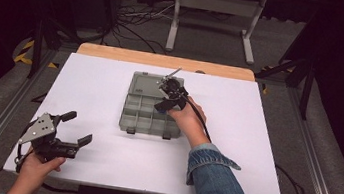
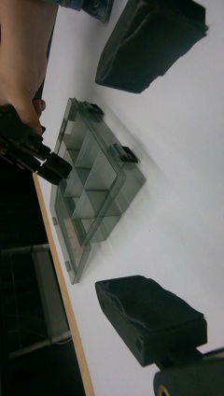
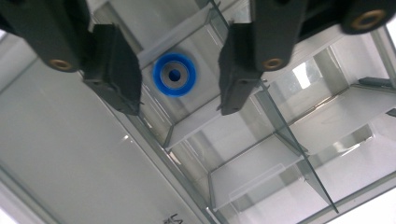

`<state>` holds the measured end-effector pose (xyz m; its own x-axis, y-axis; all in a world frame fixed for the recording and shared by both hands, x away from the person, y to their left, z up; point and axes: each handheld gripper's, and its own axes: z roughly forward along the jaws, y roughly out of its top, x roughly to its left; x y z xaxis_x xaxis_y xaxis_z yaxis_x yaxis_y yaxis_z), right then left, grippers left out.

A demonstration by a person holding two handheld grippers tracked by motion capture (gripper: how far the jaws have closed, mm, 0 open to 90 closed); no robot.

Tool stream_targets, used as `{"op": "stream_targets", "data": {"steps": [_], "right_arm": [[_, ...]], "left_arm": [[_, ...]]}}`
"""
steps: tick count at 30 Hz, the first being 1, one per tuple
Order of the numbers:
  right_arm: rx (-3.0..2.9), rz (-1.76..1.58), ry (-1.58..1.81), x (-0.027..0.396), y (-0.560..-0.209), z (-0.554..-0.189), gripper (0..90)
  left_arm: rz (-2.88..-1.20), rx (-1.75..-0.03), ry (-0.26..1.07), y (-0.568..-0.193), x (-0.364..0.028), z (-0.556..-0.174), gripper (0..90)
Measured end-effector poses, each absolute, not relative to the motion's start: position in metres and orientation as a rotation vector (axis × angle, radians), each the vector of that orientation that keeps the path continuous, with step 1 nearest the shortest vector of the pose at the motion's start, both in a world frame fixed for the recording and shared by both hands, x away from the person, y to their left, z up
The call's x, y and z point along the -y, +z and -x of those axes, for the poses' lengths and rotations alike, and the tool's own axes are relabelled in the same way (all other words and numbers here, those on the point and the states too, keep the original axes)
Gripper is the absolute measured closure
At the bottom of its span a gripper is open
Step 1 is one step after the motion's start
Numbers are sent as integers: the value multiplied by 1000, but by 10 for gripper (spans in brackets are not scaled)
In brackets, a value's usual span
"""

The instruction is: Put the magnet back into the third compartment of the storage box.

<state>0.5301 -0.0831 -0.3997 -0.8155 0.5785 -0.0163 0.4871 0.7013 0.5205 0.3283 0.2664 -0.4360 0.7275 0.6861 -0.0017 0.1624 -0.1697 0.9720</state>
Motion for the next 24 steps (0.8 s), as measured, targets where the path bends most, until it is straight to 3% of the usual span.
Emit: {"op": "stream_targets", "data": {"steps": [11,24], "right_arm": [[-2667,-852,885,102,-375,-512,295],[-2626,-786,1016,130,-357,-475,212]], "left_arm": [[-1708,-686,533,-436,-266,-328,49],[-1712,-683,534,-436,-266,-328,49]]}}
